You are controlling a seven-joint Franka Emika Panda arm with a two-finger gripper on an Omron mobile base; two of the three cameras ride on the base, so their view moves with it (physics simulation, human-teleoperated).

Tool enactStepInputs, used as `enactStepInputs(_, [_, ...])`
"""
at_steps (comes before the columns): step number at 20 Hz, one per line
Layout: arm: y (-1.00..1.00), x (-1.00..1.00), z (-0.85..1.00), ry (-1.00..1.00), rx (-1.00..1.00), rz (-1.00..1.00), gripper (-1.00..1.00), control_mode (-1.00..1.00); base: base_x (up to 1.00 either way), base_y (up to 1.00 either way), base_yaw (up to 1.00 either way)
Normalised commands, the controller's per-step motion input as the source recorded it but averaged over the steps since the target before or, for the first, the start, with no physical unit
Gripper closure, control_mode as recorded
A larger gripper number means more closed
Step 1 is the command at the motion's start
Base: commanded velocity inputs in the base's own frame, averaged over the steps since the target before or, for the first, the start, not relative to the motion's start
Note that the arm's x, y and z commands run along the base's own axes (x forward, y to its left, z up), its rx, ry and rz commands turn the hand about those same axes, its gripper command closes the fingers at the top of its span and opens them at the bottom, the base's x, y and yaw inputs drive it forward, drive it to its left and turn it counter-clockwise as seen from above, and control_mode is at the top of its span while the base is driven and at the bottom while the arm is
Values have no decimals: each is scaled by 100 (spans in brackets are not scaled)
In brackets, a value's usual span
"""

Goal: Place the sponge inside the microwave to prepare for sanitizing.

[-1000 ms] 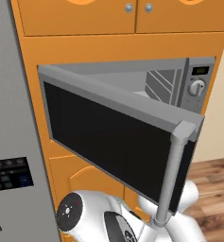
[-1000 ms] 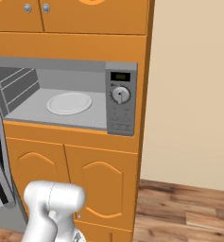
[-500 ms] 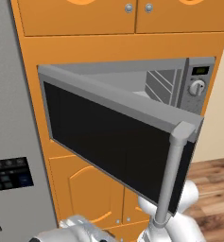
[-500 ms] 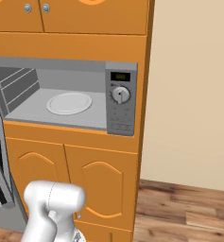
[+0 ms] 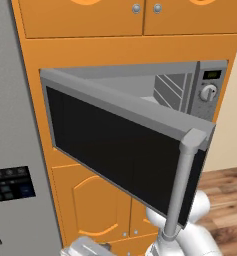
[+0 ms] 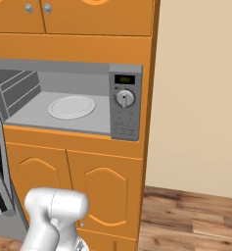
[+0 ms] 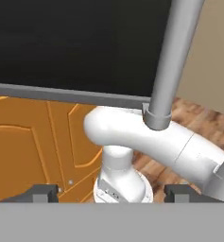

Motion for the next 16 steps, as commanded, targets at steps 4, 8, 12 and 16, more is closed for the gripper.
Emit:
enactStepInputs(4, [-62, -41, 100, 5, 25, -1, -100, -100, 0, 0, 0])
enactStepInputs(8, [-54, -38, 97, 13, 29, 0, -100, -100, 0, 0, 0])
enactStepInputs(12, [-65, -25, 26, 9, 39, 5, -100, -100, 0, 0, 0])
enactStepInputs(16, [-59, -7, -8, 3, 16, 13, -100, -100, 0, 0, 0])
